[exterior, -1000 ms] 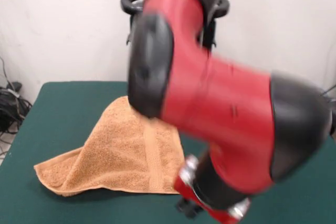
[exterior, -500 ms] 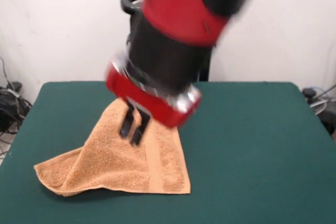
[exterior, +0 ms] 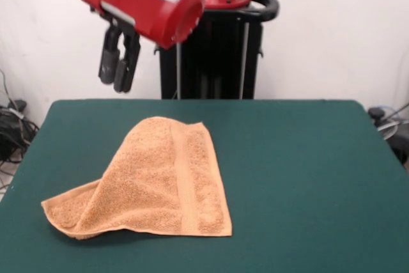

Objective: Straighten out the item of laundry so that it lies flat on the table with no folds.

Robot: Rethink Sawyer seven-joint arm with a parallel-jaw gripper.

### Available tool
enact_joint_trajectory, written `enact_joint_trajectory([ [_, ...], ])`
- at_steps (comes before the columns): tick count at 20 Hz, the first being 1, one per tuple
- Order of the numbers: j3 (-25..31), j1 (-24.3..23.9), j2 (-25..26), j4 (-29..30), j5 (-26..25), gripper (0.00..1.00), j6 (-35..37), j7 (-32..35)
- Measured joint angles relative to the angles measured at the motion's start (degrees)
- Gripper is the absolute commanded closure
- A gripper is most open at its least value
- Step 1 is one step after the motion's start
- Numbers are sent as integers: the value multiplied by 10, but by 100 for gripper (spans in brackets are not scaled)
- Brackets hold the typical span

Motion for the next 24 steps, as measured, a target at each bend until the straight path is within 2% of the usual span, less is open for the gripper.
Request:
enact_joint_trajectory([
  [4,16,-1,-18,7,-23,100,0,0],
  [13,32,-1,-14,10,-88,100,22,0],
  [24,34,0,-10,15,-232,100,112,0],
])
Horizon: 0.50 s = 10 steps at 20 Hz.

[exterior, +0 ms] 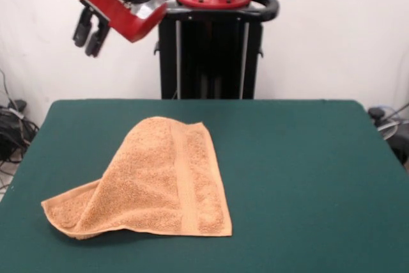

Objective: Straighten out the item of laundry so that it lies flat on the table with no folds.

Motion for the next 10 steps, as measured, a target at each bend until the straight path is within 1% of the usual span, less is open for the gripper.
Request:
enact_joint_trajectory([
  [1,0,0,0,2,-23,100,0,0],
  [2,0,0,0,4,-35,100,0,-1],
  [4,0,0,0,6,-48,100,0,-2],
  [6,0,0,1,11,-78,100,0,-6],
  [10,0,0,6,12,-117,100,0,-25],
])
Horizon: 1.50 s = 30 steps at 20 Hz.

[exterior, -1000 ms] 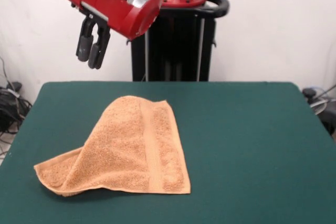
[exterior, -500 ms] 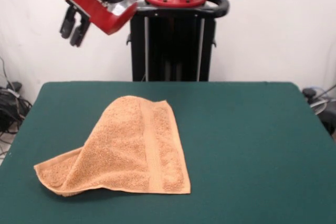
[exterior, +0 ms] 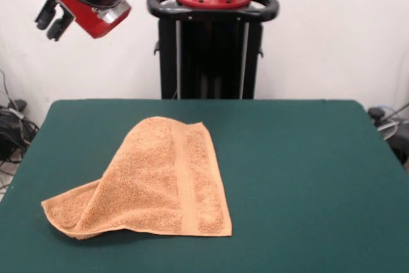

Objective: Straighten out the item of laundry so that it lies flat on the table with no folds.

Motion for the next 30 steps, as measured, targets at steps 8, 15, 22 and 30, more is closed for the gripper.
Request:
enact_joint_trajectory([
  [8,4,0,23,12,-36,0,0,-29],
  [15,14,0,22,35,-46,0,0,-29],
  [22,22,-1,35,35,-64,0,0,-29],
  [30,23,-1,71,18,-78,0,22,-29],
])
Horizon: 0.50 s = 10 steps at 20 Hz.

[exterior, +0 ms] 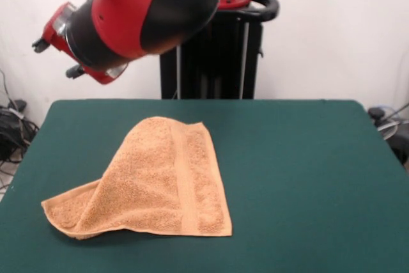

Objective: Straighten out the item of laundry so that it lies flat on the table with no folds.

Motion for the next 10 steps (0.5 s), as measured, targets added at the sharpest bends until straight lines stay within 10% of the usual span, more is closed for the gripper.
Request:
enact_joint_trajectory([
  [10,45,-12,34,-8,-2,0,22,-16],
])
